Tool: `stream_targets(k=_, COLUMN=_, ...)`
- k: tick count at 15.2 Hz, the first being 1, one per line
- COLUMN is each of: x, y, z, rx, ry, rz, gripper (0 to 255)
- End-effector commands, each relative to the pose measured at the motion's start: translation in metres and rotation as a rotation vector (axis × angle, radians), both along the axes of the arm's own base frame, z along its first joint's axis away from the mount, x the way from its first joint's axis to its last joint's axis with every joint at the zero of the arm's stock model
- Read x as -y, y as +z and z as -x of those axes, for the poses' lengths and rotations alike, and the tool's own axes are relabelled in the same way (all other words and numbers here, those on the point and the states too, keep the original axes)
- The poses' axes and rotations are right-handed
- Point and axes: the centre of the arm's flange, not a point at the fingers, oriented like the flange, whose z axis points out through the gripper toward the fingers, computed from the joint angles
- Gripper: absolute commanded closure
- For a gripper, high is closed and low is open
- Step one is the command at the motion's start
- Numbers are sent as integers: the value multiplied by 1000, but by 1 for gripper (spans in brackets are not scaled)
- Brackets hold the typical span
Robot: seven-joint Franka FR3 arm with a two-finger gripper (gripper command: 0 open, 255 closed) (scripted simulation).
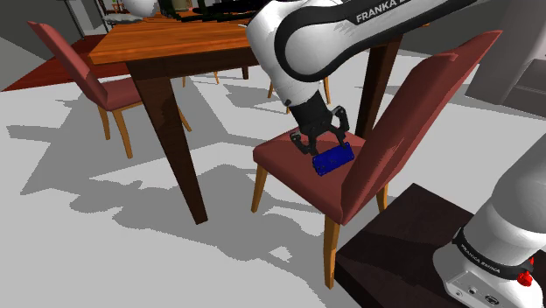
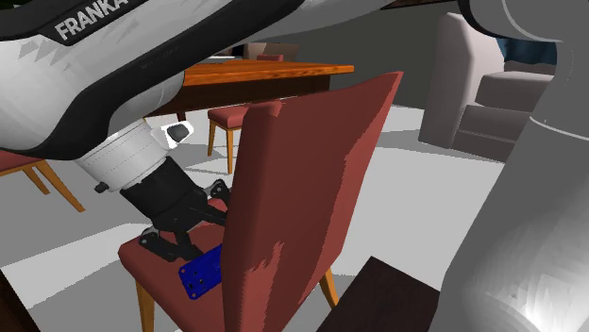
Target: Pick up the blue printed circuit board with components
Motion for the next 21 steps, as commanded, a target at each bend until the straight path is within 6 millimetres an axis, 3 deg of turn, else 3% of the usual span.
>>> stream_targets(k=1, x=1, y=-1, z=0, rx=-2, ry=0, rz=2, gripper=255)
stream_targets(k=6, x=0, y=-2, z=0, rx=-2, ry=0, rz=2, gripper=255)
stream_targets(k=21, x=0, y=77, z=0, rx=-2, ry=0, rz=2, gripper=255)
